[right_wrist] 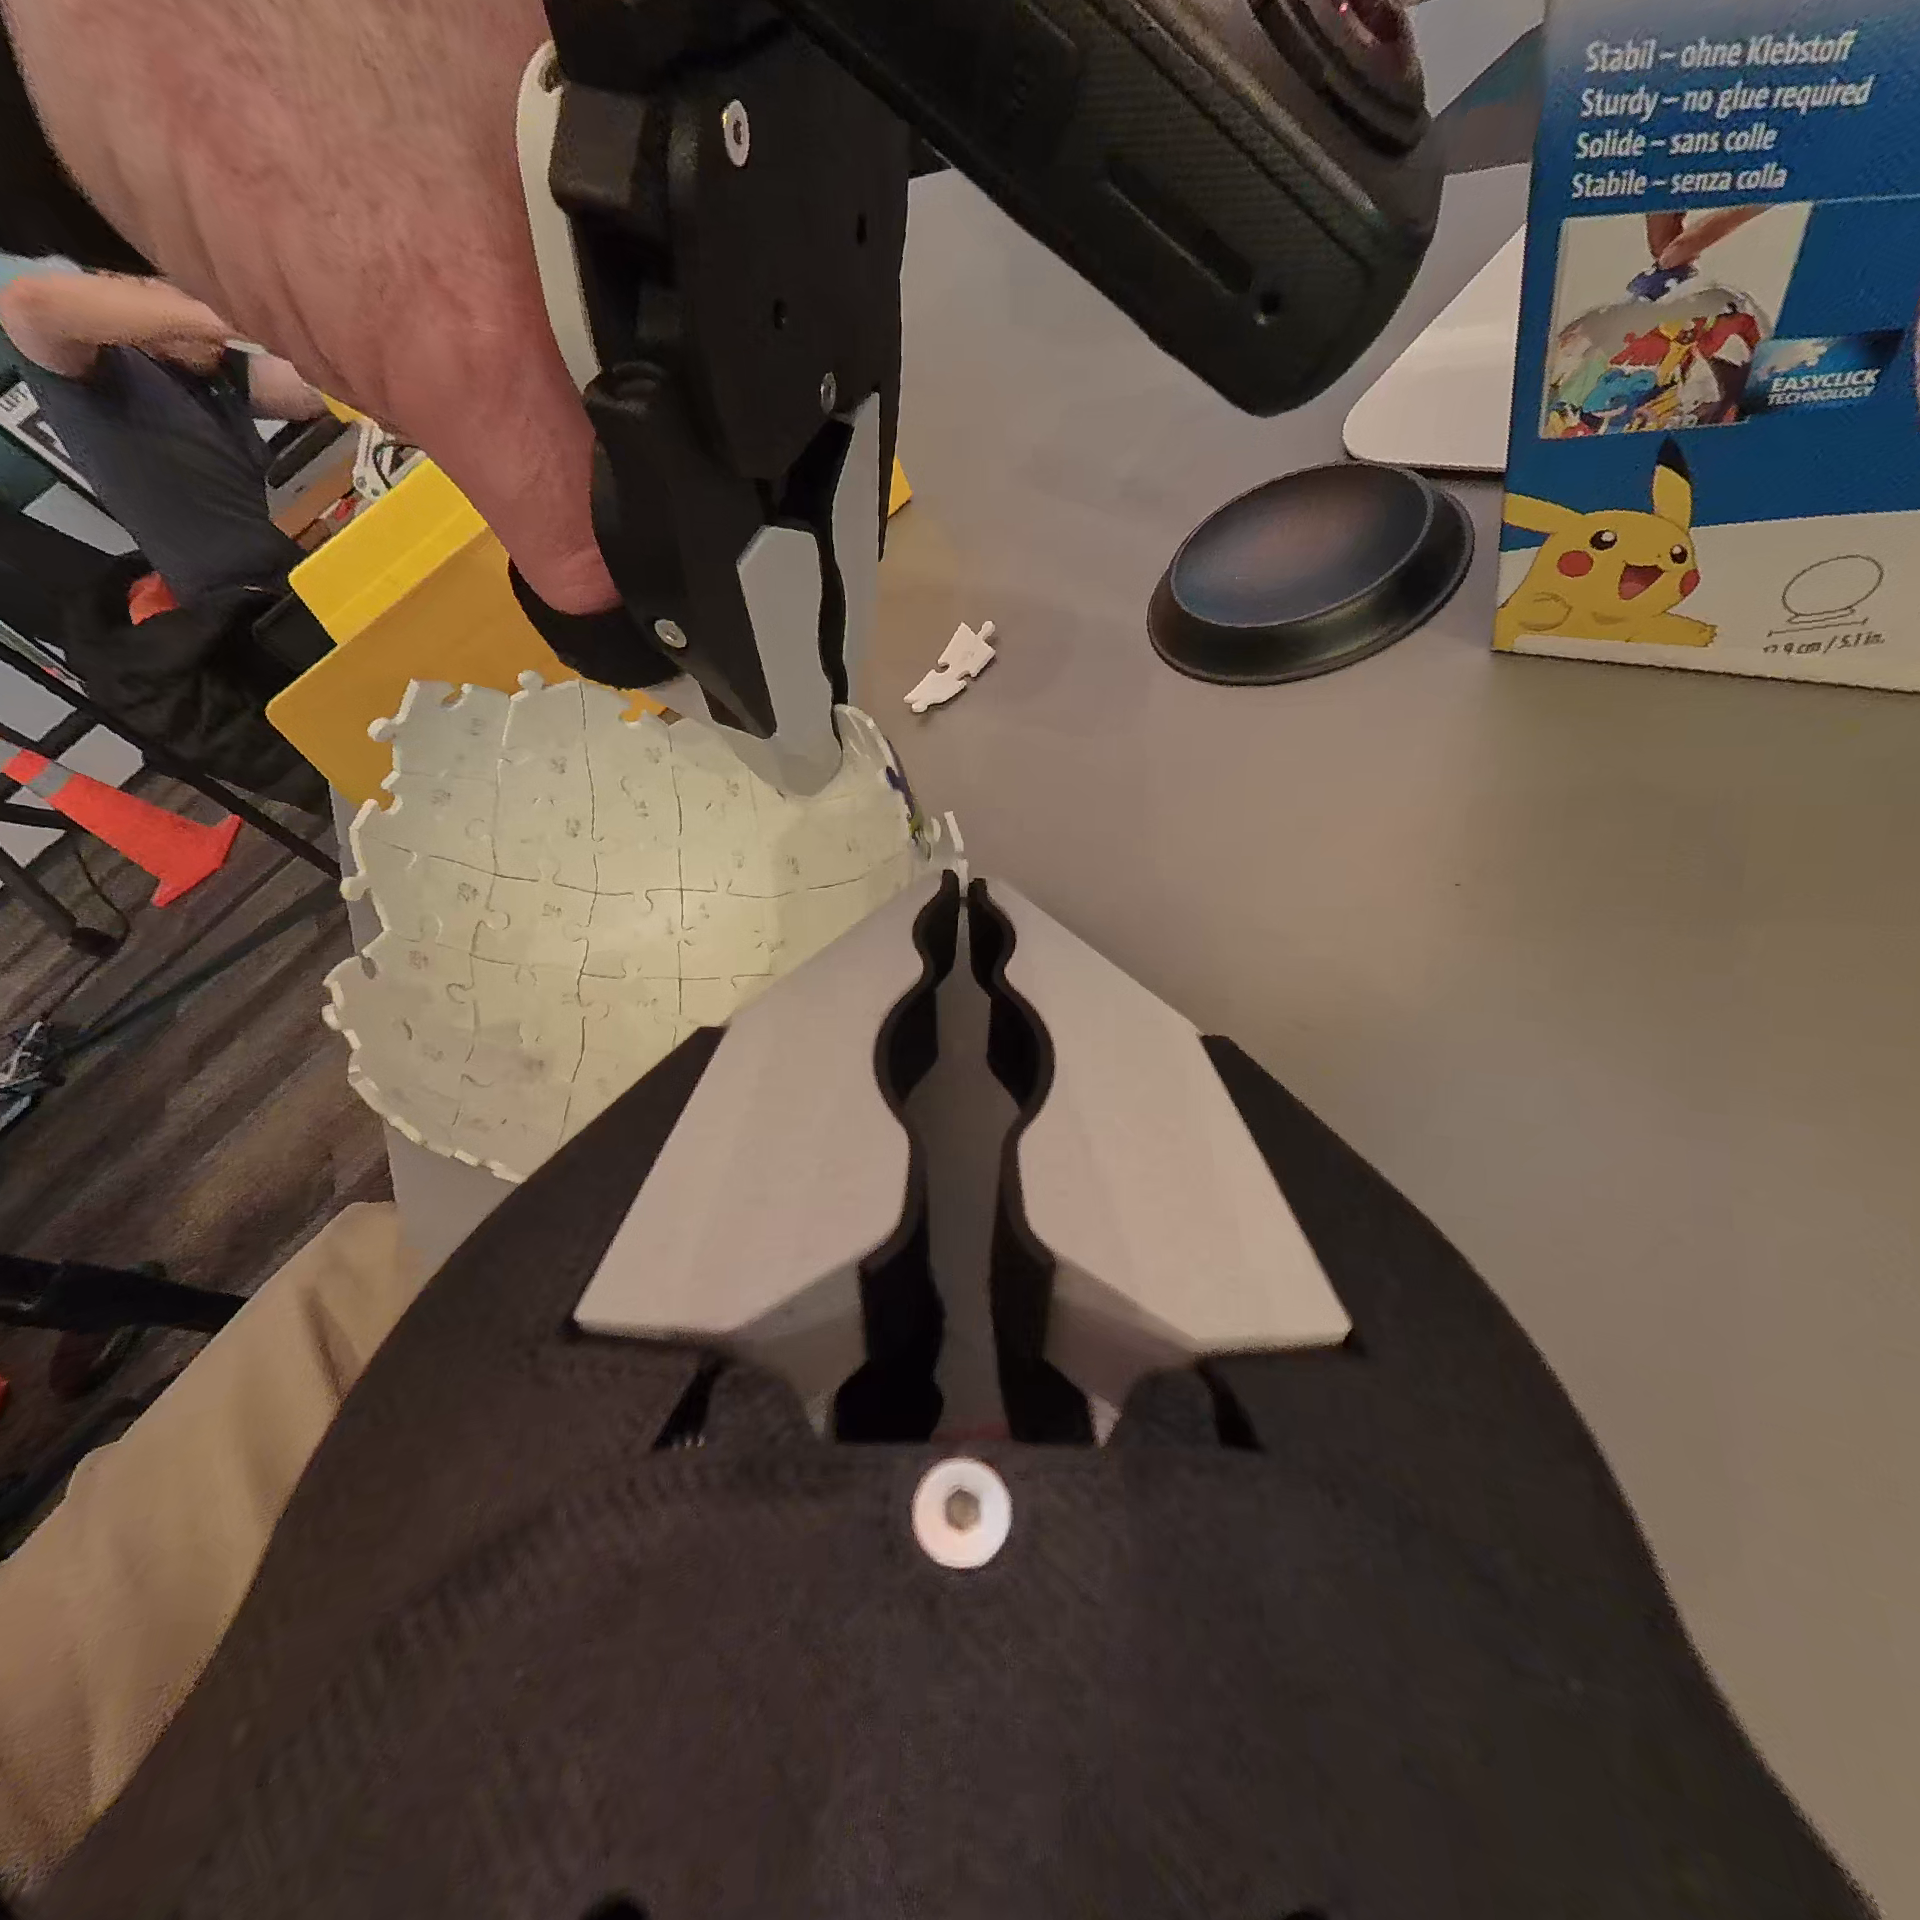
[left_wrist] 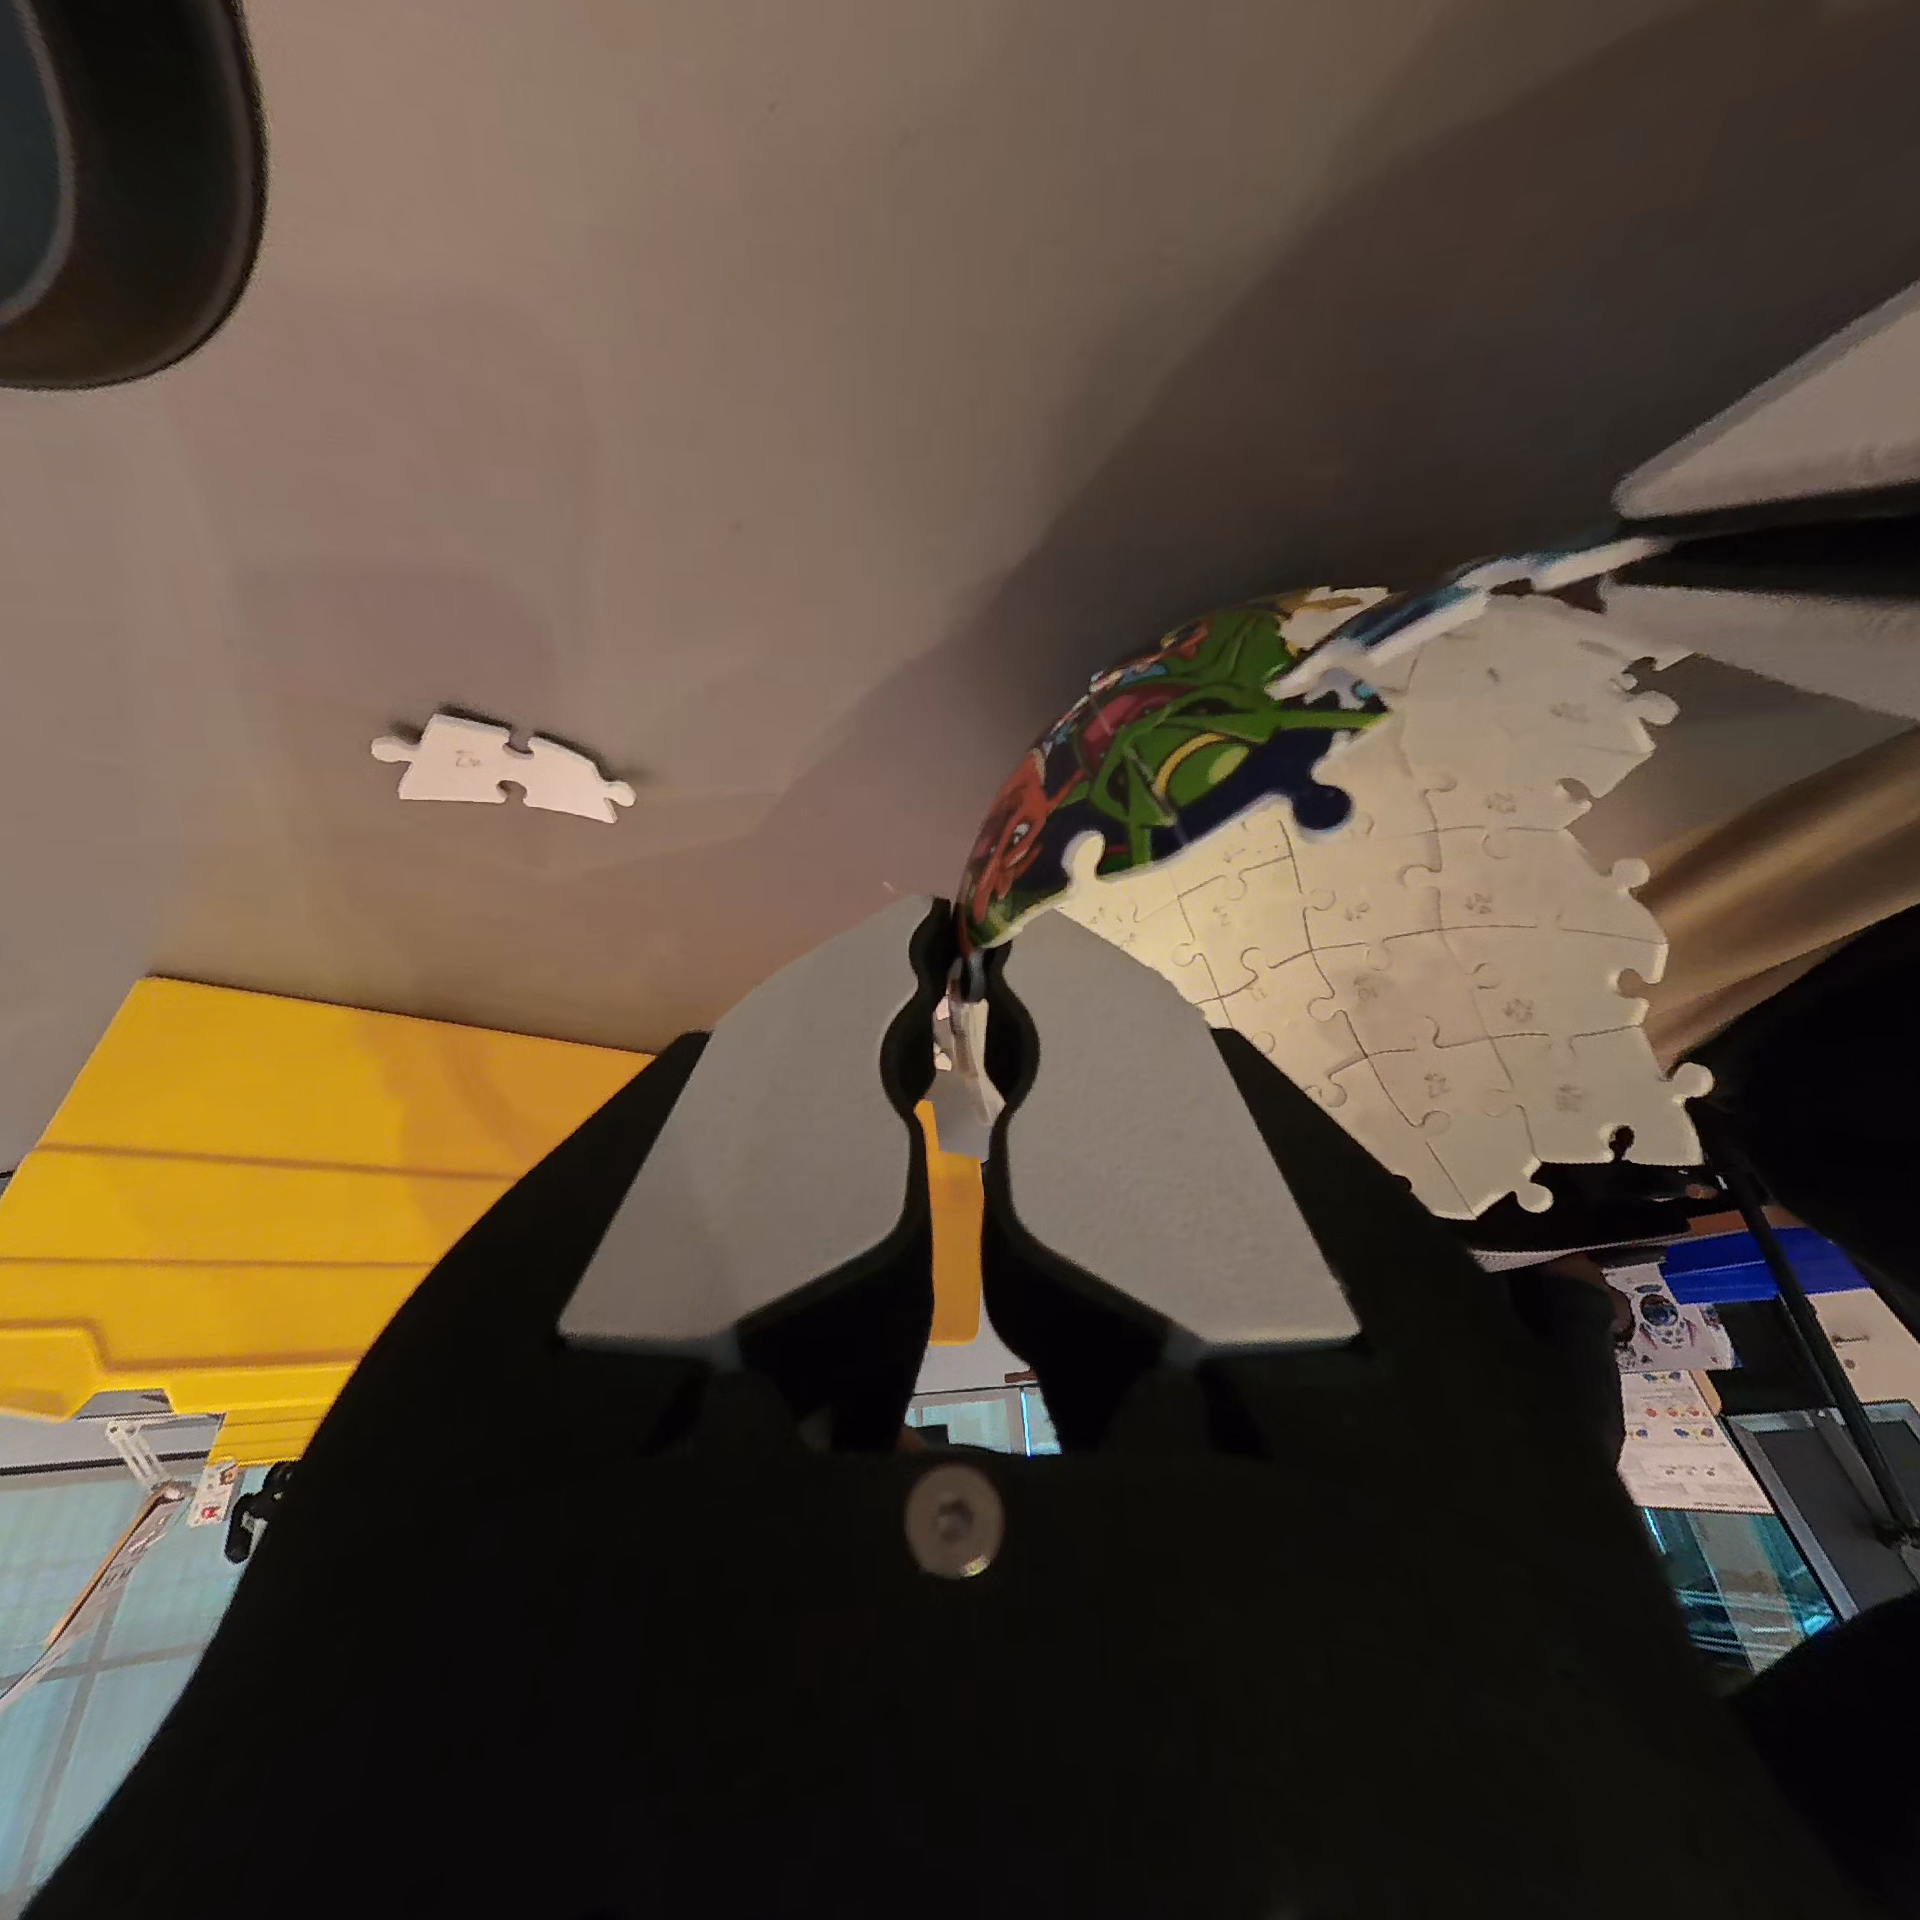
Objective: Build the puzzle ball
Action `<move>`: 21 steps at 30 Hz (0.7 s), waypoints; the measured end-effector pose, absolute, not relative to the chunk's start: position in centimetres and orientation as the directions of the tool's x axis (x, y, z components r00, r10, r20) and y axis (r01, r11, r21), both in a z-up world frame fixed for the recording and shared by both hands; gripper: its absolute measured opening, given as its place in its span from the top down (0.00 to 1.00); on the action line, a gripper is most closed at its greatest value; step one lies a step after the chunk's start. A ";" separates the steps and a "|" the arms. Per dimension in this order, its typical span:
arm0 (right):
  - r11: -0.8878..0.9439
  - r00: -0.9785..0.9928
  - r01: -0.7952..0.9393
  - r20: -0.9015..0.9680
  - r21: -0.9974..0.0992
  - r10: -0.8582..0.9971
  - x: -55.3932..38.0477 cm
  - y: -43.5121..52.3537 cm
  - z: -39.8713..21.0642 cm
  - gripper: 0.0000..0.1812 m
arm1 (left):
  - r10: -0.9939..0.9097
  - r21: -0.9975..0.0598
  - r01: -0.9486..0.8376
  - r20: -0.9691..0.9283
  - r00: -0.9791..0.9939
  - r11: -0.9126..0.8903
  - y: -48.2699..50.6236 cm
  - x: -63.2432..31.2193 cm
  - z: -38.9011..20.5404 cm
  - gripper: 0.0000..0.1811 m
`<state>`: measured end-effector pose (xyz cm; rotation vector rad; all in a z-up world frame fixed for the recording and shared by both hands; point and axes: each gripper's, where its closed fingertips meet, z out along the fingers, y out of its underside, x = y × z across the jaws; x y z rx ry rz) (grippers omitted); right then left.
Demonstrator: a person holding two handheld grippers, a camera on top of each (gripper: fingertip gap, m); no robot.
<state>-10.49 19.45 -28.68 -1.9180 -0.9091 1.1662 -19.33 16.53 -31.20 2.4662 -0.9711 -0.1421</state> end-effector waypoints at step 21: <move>-0.358 0.323 0.223 -0.278 -0.907 0.905 -11.2 18.9 -28.5 1.00 | -0.650 0.457 -0.615 0.101 0.753 -0.642 16.4 -19.8 -31.4 0.98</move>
